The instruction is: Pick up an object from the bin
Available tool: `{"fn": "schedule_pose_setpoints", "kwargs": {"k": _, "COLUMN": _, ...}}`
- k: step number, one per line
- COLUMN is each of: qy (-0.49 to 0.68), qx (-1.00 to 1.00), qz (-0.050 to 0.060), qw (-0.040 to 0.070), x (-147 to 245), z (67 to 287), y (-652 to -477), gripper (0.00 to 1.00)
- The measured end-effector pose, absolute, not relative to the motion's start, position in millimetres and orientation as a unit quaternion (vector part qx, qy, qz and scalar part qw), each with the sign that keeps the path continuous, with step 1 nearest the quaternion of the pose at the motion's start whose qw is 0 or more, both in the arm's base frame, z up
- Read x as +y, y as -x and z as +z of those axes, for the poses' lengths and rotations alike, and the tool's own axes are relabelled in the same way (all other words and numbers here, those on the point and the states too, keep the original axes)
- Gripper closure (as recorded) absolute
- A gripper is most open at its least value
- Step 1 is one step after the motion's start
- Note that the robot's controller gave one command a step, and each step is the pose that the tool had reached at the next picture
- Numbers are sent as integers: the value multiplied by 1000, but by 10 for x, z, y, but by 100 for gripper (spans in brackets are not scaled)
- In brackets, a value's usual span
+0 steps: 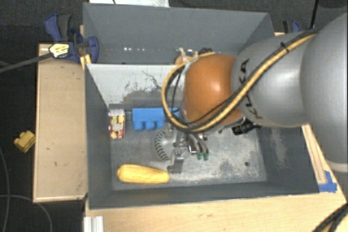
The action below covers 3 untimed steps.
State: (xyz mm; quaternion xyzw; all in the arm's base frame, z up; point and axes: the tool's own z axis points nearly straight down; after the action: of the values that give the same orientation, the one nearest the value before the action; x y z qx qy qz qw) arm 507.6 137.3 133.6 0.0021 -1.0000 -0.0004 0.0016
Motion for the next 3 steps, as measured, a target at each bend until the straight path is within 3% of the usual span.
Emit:
{"fn": "schedule_pose_setpoints", "kwargs": {"k": 1, "qy": 0, "qx": -1000, "qz": -1, "qw": -2, "x": 1367, "z": 1380, "y": -5093, "gripper": 0}}
{"fn": "schedule_pose_setpoints", "kwargs": {"k": 2, "qy": -2, "qx": -1000, "qz": -2, "qw": -4, "x": 1508, "z": 1167, "y": -5444, "gripper": 0}}
{"fn": "schedule_pose_setpoints", "kwargs": {"k": 3, "qy": -4, "qx": -1000, "qz": -5, "qw": -3, "x": 1533, "z": 944, "y": -5497, "gripper": 0}}
